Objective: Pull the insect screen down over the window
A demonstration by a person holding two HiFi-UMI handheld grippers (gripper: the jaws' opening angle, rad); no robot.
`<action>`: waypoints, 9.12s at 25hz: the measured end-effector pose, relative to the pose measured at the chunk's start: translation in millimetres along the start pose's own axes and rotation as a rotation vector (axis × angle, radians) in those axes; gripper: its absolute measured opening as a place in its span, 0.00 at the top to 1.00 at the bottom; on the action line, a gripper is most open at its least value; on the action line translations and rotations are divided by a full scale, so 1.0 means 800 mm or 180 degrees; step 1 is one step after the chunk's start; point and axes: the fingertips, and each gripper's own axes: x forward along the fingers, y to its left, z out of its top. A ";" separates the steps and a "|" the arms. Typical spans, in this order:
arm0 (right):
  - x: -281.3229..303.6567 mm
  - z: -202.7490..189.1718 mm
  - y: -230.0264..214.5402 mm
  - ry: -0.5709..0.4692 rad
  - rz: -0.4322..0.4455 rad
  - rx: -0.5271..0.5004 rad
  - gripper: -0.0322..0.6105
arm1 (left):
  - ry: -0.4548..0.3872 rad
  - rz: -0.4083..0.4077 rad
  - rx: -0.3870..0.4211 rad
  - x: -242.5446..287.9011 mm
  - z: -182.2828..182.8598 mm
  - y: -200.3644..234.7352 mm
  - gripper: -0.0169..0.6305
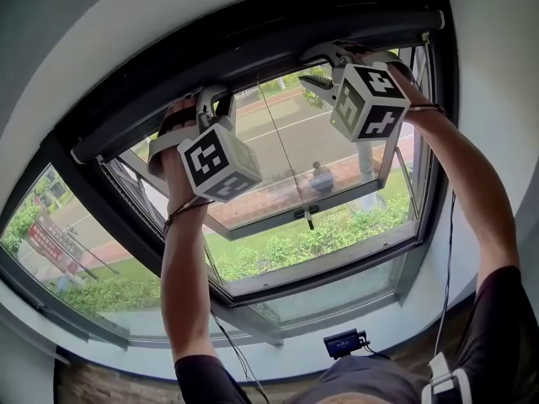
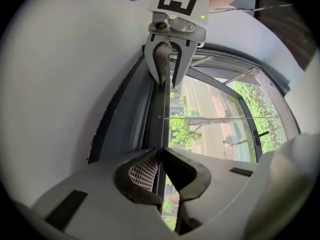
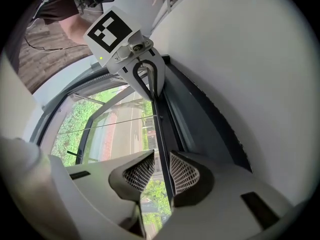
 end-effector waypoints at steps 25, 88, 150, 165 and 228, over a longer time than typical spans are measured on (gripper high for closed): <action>-0.007 -0.008 0.055 0.0416 0.0500 -0.0514 0.92 | -0.0233 -0.0514 -0.0006 -0.021 0.005 -0.049 0.94; -0.017 -0.138 0.712 0.0842 0.2605 0.0241 0.92 | 0.0080 -0.2976 -0.1066 -0.104 -0.049 -0.722 0.94; -0.118 -0.153 0.825 0.0666 0.2210 0.3546 0.92 | -0.0132 -0.1088 -0.7024 -0.300 -0.072 -0.684 0.93; -0.429 -0.095 0.759 0.0773 0.0895 0.5936 0.93 | -0.2469 -0.1327 -0.7438 -0.512 -0.030 -0.508 0.89; -0.870 0.226 0.553 -0.1086 0.0160 0.6269 0.94 | -0.2560 -0.1518 -0.6111 -0.976 0.169 -0.330 0.90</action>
